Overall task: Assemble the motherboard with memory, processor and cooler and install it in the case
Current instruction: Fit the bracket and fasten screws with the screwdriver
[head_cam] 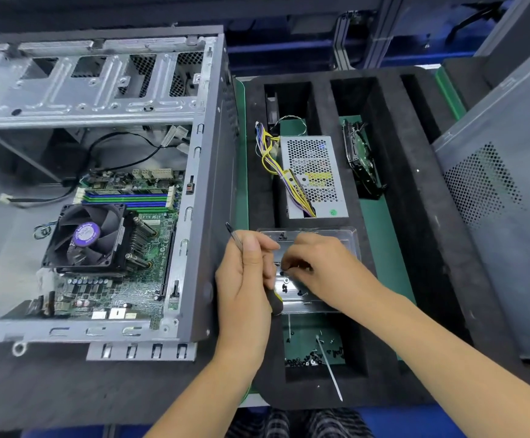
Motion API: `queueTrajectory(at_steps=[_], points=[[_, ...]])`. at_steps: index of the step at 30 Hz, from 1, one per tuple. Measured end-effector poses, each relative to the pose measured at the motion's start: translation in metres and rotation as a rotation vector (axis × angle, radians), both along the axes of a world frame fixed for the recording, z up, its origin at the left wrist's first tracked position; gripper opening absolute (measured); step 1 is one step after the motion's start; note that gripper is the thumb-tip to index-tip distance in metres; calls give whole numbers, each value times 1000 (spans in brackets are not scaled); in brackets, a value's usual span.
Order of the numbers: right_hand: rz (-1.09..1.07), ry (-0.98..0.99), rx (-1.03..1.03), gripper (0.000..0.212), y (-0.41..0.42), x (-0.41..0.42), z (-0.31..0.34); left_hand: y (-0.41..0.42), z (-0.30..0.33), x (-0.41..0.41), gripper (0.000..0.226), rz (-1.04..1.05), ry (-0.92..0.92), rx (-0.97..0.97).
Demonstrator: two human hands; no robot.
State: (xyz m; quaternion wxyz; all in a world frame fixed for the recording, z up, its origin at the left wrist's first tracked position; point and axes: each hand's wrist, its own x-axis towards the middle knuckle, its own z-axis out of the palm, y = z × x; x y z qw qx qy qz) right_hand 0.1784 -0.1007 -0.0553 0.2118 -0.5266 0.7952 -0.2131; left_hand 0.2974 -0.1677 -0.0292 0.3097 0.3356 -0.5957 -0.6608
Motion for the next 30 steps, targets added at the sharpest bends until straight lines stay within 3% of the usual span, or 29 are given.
queueTrajectory(at_steps=[5, 10, 12, 14, 17, 19, 20, 22, 30], points=[[111, 127, 60, 24, -1, 2, 0, 0, -1, 0, 33, -3, 11, 1], [209, 330, 115, 25, -6, 2, -4, 0, 0, -1, 34, -1, 13, 10], [190, 326, 91, 20, -5, 0, -7, 0, 0, -1, 33, -3, 16, 18], [0, 75, -9, 8, 0, -3, -5, 0, 1, 0, 33, -6, 14, 23], [-374, -541, -188, 7, 14, -14, 2, 0, 1, 0, 33, -14, 17, 32], [-469, -837, -239, 3, 25, -22, 5, 0, 2, 0, 33, -18, 29, 47], [-474, -896, -241, 3, 30, -25, 7, 0, 2, 0, 32, -19, 37, 59], [-461, -853, -209, 6, 35, -28, 6, 0, 3, -1, 32, -19, 51, 80], [-265, -136, -20, 20, 26, -13, -11, -1, 1, 0, 31, -27, 69, 111]])
